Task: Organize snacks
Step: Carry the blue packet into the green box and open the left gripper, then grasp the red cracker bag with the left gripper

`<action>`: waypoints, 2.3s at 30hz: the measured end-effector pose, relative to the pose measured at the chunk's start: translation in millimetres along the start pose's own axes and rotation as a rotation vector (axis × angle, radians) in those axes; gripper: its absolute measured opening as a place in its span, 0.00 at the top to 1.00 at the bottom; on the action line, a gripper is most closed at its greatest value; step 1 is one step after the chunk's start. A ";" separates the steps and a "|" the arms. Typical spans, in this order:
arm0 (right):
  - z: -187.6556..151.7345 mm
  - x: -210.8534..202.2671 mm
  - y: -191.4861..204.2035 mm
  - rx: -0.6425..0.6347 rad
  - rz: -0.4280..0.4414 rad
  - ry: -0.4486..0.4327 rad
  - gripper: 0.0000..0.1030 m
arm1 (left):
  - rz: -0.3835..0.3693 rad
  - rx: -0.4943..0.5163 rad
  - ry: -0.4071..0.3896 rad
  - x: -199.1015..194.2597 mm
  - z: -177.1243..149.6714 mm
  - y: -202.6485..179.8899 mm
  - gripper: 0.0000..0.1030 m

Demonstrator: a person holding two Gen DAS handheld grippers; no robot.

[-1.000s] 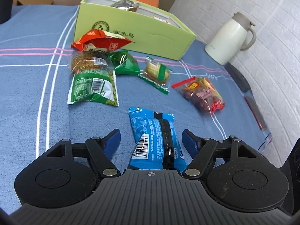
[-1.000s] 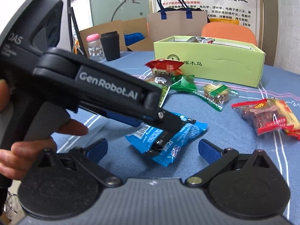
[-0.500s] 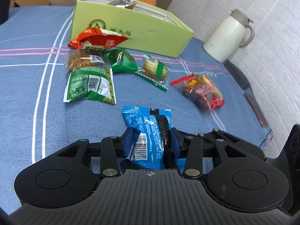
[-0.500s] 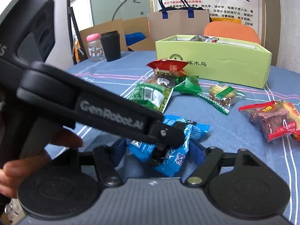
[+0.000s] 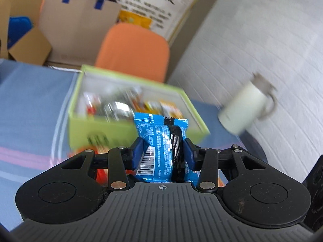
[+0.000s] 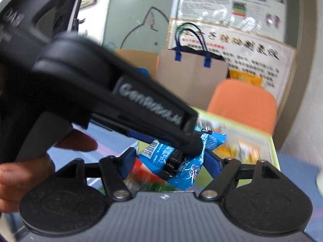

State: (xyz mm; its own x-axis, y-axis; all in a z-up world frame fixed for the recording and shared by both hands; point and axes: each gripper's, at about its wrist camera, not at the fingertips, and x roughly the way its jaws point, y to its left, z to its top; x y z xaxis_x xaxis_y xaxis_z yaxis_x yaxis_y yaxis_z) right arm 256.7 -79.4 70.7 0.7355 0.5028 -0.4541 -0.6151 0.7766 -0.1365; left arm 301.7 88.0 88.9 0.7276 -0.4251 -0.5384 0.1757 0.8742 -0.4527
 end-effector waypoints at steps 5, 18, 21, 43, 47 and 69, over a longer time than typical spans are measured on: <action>36.7 73.0 -25.3 -0.039 0.051 0.023 0.22 | 0.078 -0.013 -0.021 37.4 57.4 27.8 0.77; -8.5 34.7 -48.9 0.070 0.111 -0.010 0.10 | 0.118 0.048 -0.099 23.7 30.2 71.3 0.37; -26.4 26.3 -27.8 0.089 0.203 0.041 0.10 | 0.100 0.030 -0.050 14.6 5.7 75.1 0.36; -60.0 -35.8 32.0 0.215 0.174 0.121 0.08 | -0.100 -0.090 0.142 -10.6 -66.1 46.9 0.90; -94.7 -65.7 29.2 0.292 0.122 0.171 0.07 | -0.129 -0.113 0.206 -6.0 -103.1 24.9 0.89; -167.7 -100.6 42.2 0.417 0.007 0.046 0.04 | 0.059 -0.056 0.199 -11.8 -153.6 -7.4 0.45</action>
State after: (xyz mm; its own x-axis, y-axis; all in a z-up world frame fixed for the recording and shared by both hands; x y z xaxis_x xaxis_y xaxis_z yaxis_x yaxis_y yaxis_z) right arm 109.1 -160.9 -37.1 0.7123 0.4988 -0.4937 -0.4456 0.8649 0.2309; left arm 189.9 50.5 -10.7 0.5893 -0.4163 -0.6924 0.0954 0.8869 -0.4520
